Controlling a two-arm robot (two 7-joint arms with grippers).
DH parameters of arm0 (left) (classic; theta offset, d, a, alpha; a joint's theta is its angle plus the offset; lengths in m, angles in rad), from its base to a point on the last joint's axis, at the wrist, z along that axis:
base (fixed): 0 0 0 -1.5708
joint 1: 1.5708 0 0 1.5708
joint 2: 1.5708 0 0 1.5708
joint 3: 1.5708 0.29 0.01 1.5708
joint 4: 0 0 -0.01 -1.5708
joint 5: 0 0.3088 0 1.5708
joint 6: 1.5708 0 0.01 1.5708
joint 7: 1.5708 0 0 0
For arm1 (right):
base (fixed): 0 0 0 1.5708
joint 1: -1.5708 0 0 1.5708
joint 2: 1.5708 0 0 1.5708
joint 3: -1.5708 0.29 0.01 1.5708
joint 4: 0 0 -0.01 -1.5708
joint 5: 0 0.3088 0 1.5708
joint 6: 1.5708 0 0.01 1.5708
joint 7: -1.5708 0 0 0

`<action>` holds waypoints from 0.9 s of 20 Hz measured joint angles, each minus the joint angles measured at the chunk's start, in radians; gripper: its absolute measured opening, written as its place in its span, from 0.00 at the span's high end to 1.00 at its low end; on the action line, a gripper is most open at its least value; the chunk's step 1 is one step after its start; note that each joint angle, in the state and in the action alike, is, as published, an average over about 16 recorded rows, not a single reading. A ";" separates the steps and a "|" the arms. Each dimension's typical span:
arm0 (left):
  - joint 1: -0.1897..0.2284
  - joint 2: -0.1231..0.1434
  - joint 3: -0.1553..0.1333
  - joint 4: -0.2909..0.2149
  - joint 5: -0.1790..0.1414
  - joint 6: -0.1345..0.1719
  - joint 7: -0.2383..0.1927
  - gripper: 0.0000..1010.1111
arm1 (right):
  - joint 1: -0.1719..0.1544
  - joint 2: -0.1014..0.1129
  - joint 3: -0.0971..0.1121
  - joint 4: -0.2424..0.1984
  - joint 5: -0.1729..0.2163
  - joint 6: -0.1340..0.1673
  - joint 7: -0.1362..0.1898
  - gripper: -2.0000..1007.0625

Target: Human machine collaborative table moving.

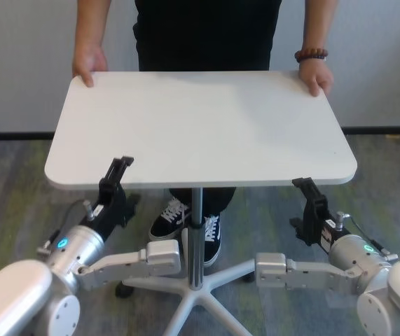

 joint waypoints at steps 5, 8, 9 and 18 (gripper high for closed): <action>0.077 0.004 -0.083 -0.062 -0.203 -0.101 -0.058 0.01 | -0.075 0.005 0.057 -0.094 0.095 -0.034 0.011 0.00; 0.125 -0.002 -0.139 -0.089 -0.350 -0.166 -0.099 0.01 | -0.126 0.001 0.101 -0.148 0.176 -0.067 0.014 0.00; 0.142 -0.005 -0.157 -0.098 -0.399 -0.186 -0.114 0.01 | -0.143 -0.001 0.116 -0.165 0.206 -0.079 0.014 0.00; 0.289 -0.021 -0.296 -0.177 -0.737 -0.300 -0.208 0.01 | -0.327 -0.027 0.232 -0.300 0.453 -0.215 -0.004 0.00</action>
